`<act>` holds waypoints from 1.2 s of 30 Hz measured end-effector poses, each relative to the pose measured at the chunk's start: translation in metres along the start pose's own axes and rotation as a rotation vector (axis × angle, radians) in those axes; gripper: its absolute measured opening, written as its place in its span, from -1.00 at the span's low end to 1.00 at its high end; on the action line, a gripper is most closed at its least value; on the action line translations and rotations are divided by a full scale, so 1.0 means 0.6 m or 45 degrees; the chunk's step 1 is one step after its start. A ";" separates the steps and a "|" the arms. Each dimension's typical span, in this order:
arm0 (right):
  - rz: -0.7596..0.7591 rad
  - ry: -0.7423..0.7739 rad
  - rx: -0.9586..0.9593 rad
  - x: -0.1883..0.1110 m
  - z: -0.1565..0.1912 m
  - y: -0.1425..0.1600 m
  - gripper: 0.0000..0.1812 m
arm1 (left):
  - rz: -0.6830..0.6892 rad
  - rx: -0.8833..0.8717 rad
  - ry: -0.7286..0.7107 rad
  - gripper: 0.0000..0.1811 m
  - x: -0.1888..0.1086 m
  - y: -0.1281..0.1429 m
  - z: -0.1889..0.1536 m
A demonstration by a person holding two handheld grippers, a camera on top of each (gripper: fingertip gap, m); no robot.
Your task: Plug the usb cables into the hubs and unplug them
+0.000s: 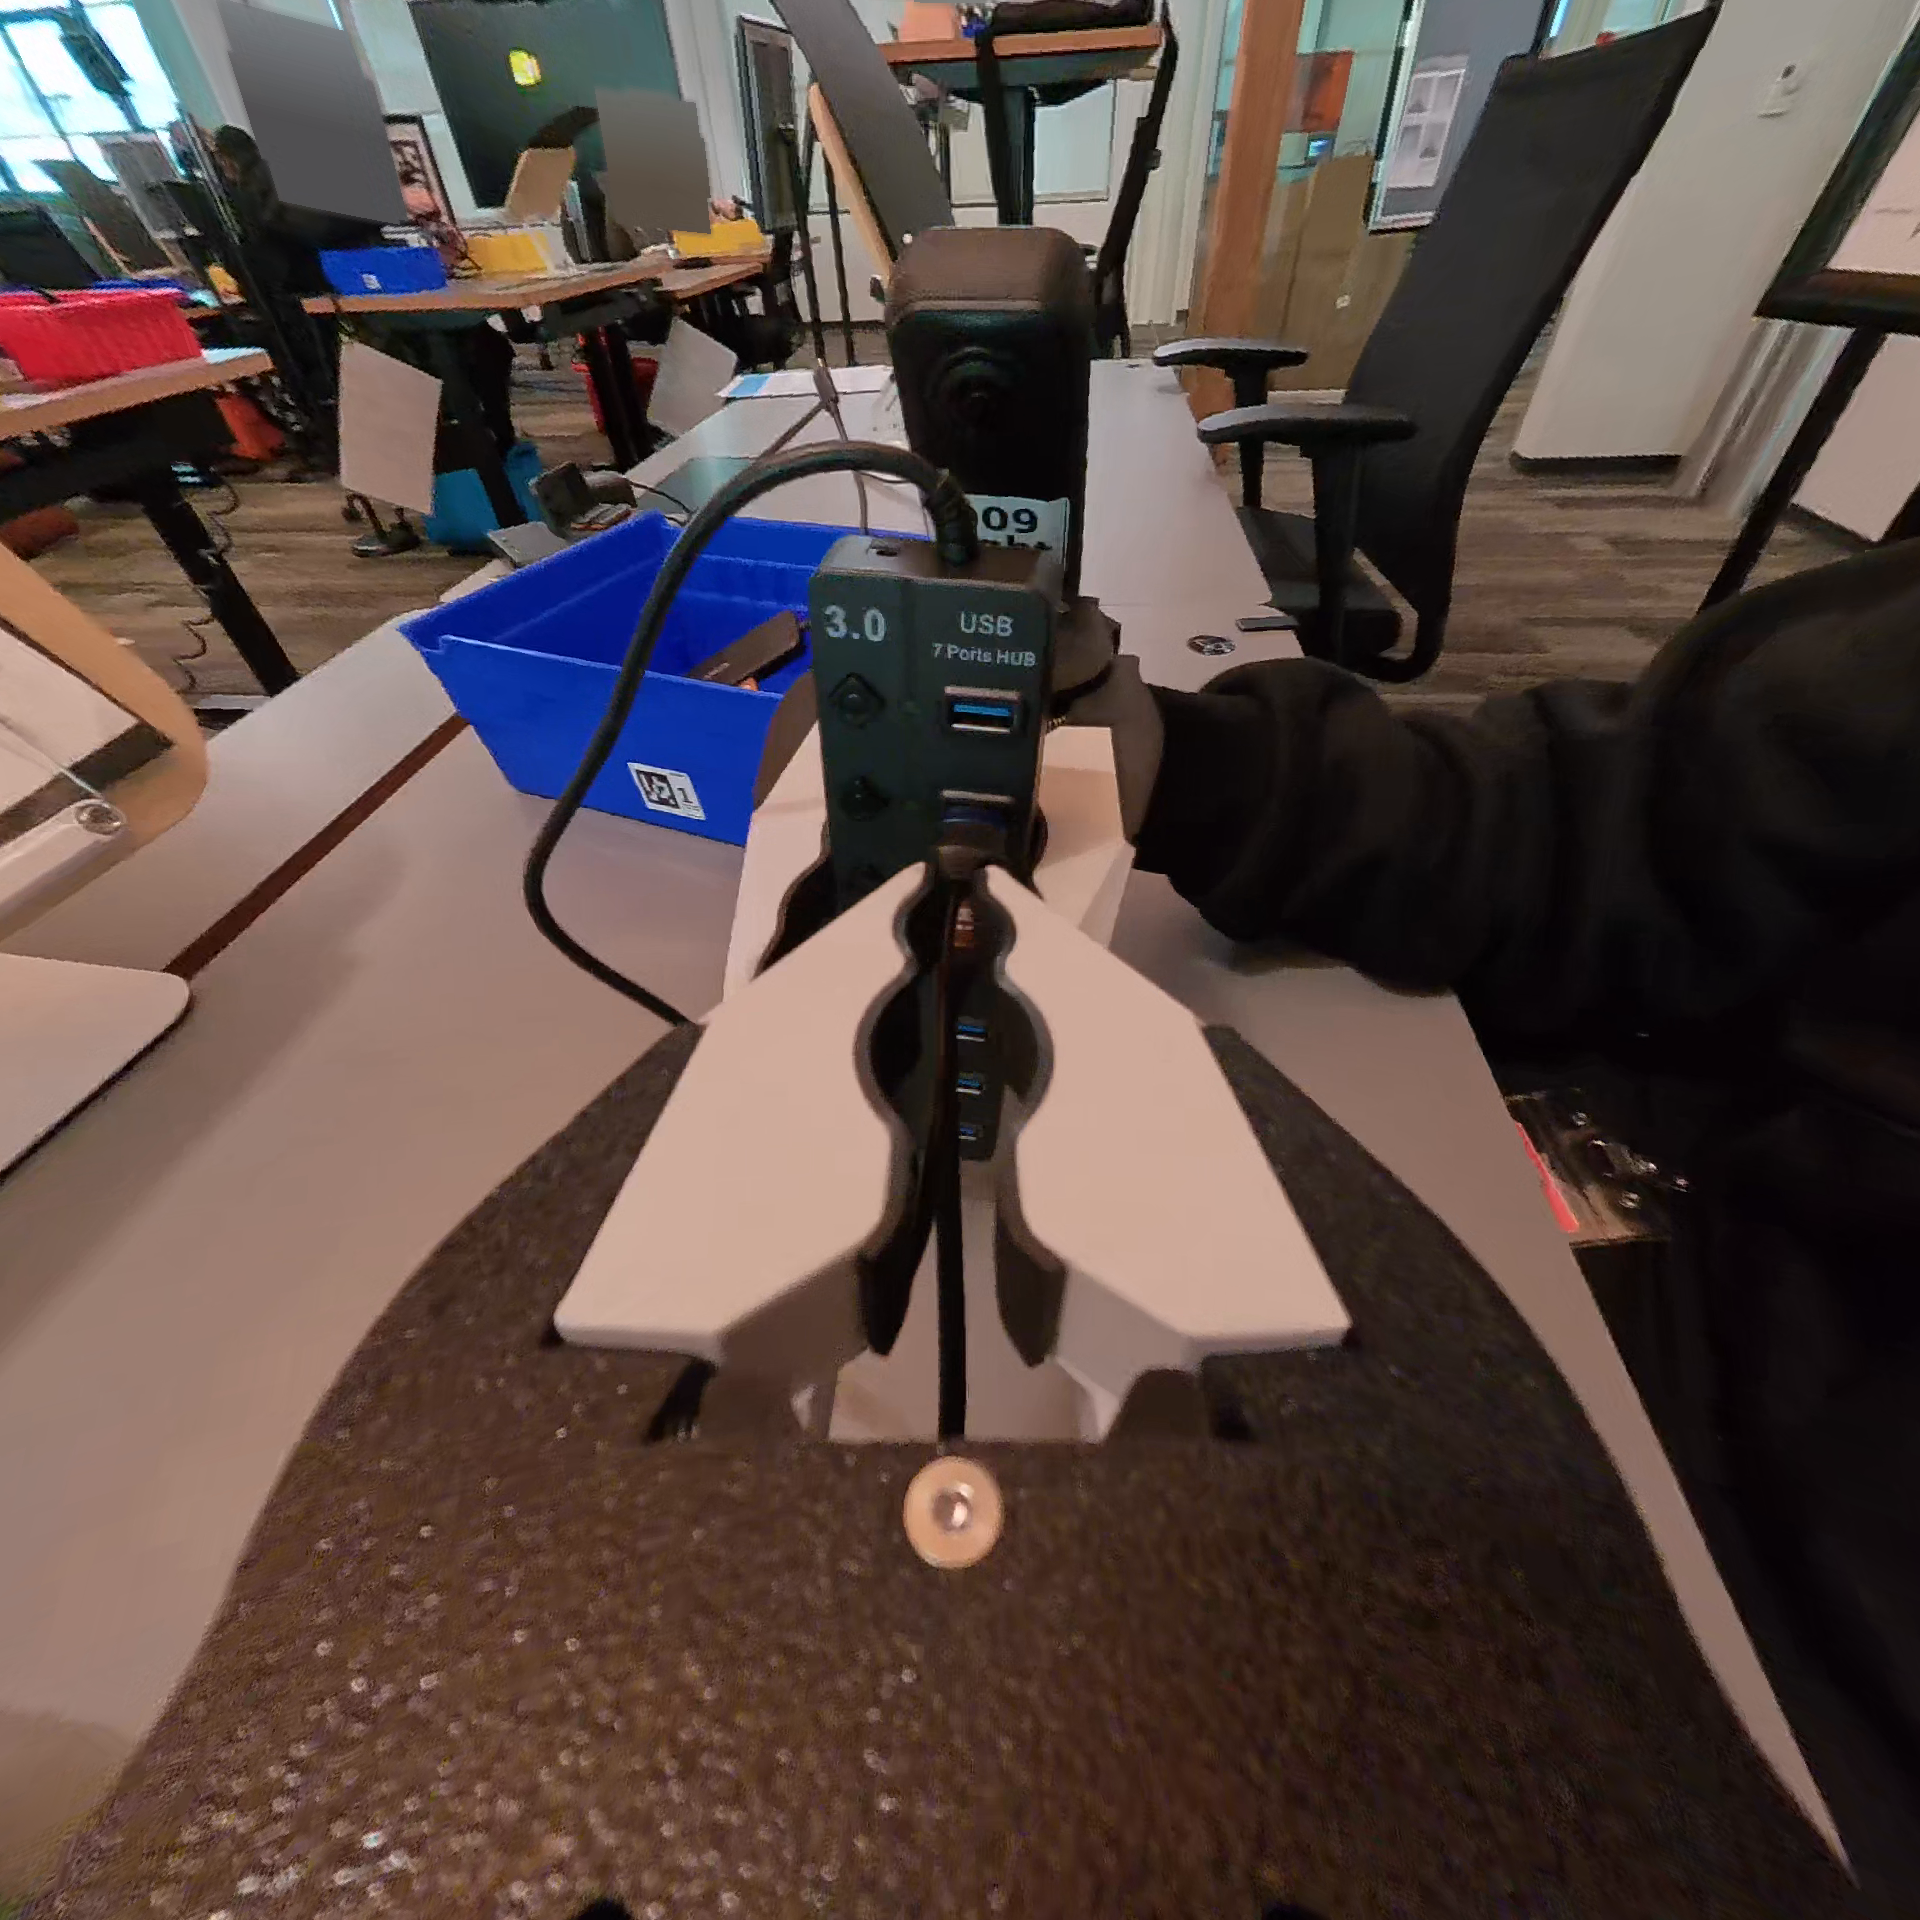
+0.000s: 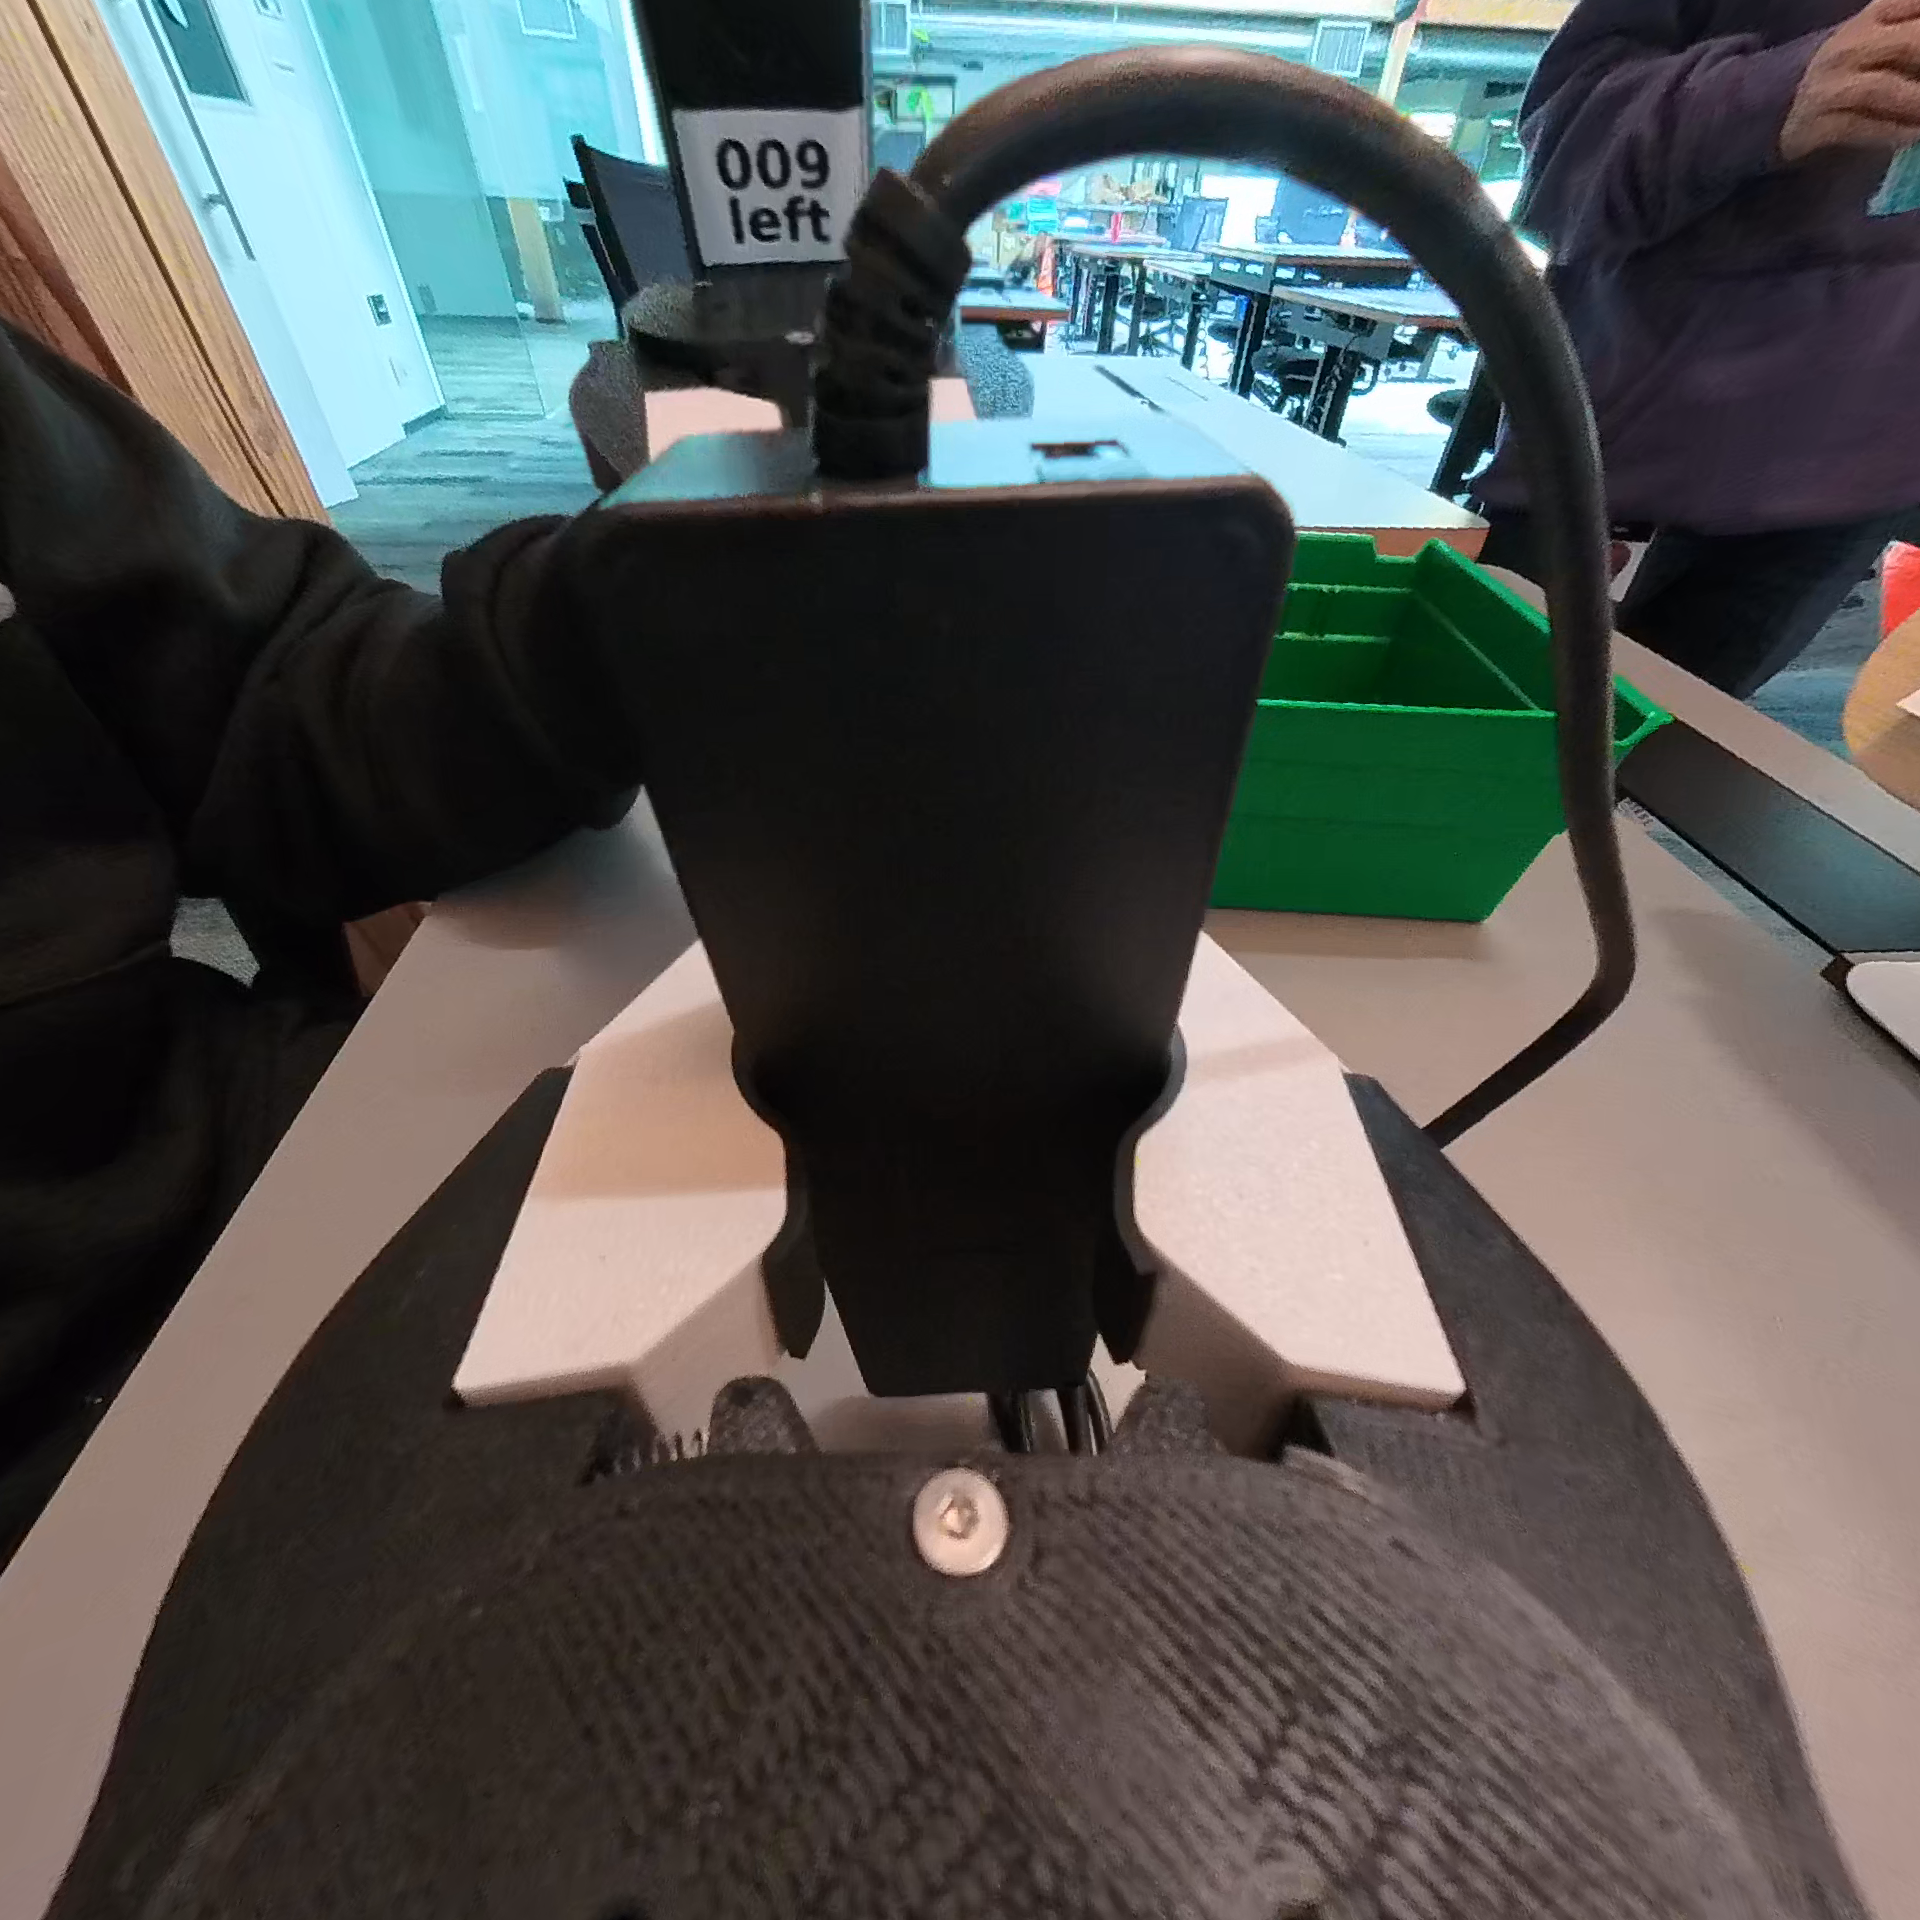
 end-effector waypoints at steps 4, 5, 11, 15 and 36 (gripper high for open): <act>0.028 -0.003 -0.002 0.004 0.002 0.004 -0.32 | 0.039 0.024 -0.017 -0.97 -0.002 0.003 0.000; 0.033 0.003 -0.005 0.006 0.002 0.004 -0.32 | 0.049 0.036 -0.026 -0.97 -0.002 0.002 0.000; 0.059 0.038 -0.012 0.002 -0.008 0.009 -0.32 | 0.061 0.081 -0.110 -0.97 0.005 0.000 0.007; -0.003 0.174 -0.054 -0.009 -0.027 -0.030 -0.32 | -0.292 0.107 -0.128 -0.71 -0.025 -0.060 0.001; 0.530 1.406 0.220 -0.475 -0.245 -0.162 -0.32 | -0.333 -0.036 -0.222 -0.54 -0.053 -0.052 0.029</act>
Point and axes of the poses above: each gripper's, where its closed fingertips meet, x out along the fingers, y out of its underside, z = x × y across the jaws, the point moved 3 cm from there along -x, back along the fingers, and after that the axes turned 11 degrees about -x, right-handed, at the moved point
